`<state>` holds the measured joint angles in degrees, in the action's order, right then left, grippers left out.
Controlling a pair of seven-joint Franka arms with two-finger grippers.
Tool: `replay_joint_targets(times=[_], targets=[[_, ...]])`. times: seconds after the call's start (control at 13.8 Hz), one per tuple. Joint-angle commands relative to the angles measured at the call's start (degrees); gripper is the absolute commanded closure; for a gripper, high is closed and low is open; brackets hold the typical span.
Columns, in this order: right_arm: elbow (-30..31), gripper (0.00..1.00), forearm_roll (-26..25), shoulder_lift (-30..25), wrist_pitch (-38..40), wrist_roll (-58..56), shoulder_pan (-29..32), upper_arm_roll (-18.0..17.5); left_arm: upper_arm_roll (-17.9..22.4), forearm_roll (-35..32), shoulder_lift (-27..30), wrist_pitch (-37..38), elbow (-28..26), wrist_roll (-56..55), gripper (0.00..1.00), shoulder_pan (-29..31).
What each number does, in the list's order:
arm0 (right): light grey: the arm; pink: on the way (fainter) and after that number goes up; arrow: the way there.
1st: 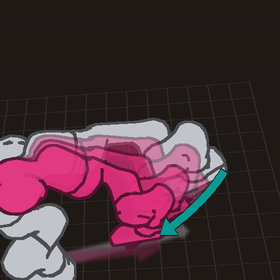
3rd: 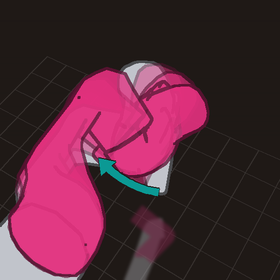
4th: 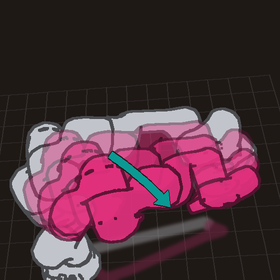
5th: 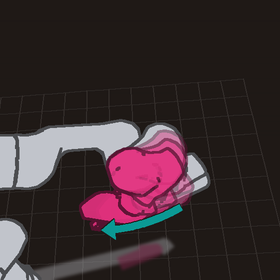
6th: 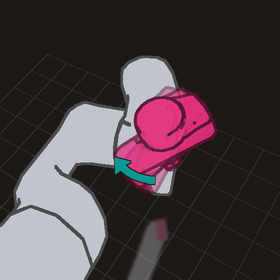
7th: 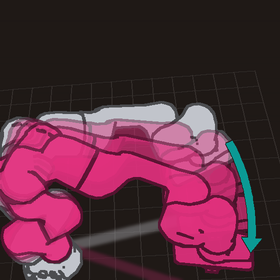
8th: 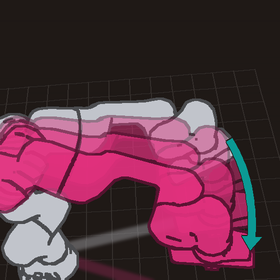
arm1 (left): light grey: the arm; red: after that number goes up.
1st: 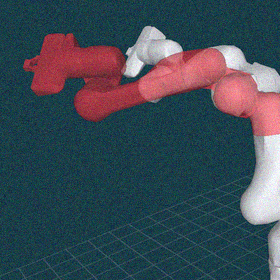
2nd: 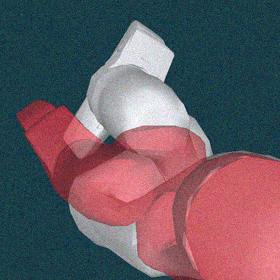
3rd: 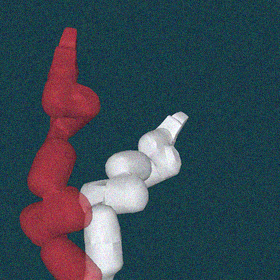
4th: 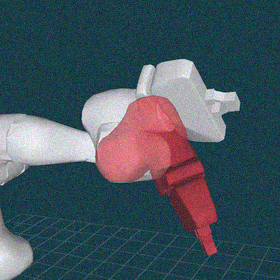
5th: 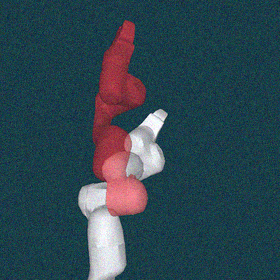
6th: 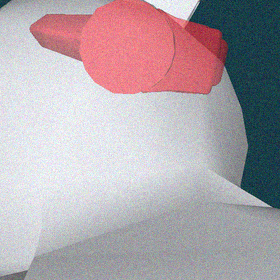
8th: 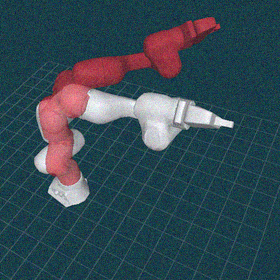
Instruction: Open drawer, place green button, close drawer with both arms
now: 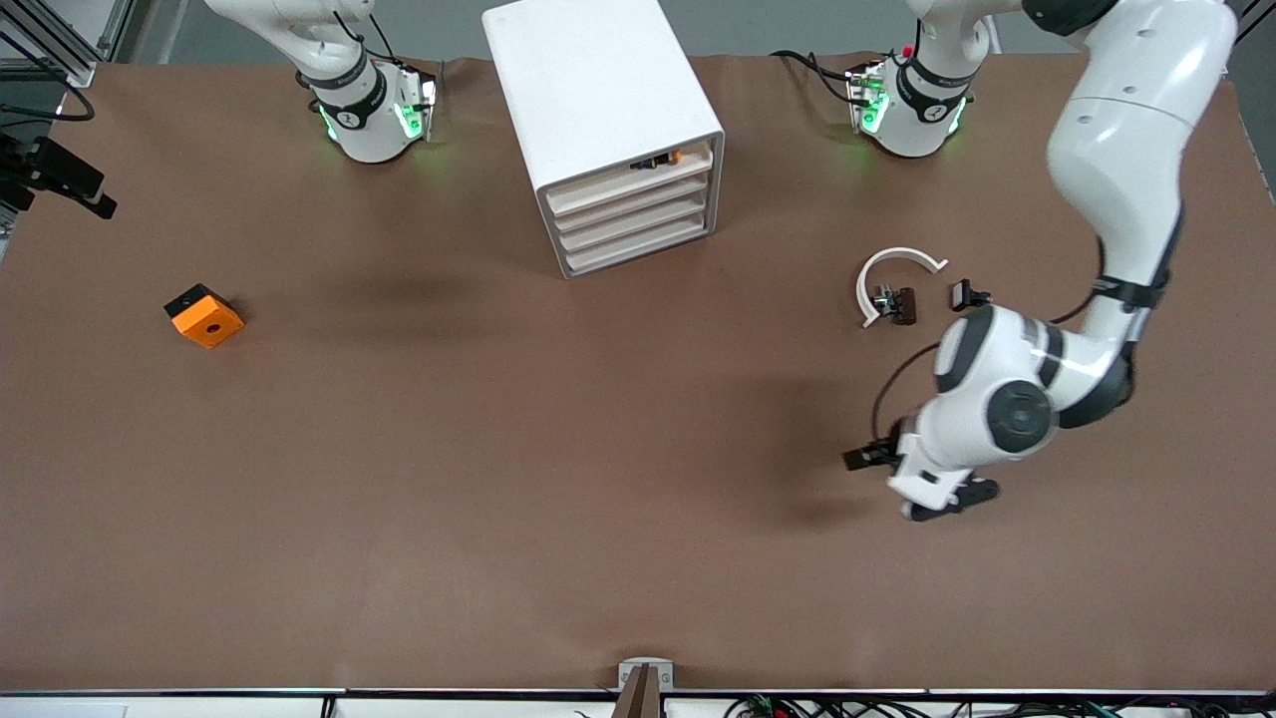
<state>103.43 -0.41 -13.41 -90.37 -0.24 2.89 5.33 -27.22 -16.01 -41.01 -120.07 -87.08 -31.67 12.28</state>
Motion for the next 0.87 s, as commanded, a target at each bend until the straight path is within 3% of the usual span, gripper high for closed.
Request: replay_joint_targets(times=[0.0,0.51,0.8], targets=[[0.45,0.0,-0.03,-1.09,0.11,1.38,0.8,-0.5,-0.99,-1.22,2.95,1.15,-1.16,8.78,0.0,5.02],[0.45,0.0,-0.03,-1.09,0.28,1.38,0.53,-0.58,-0.56,2.02,8.39,1.15,-1.51,22.42,0.0,11.28],[0.45,0.0,-0.03,-1.01,-0.07,1.38,0.53,-0.58,5.66,8.43,13.39,1.15,-4.49,27.97,0.0,8.04]])
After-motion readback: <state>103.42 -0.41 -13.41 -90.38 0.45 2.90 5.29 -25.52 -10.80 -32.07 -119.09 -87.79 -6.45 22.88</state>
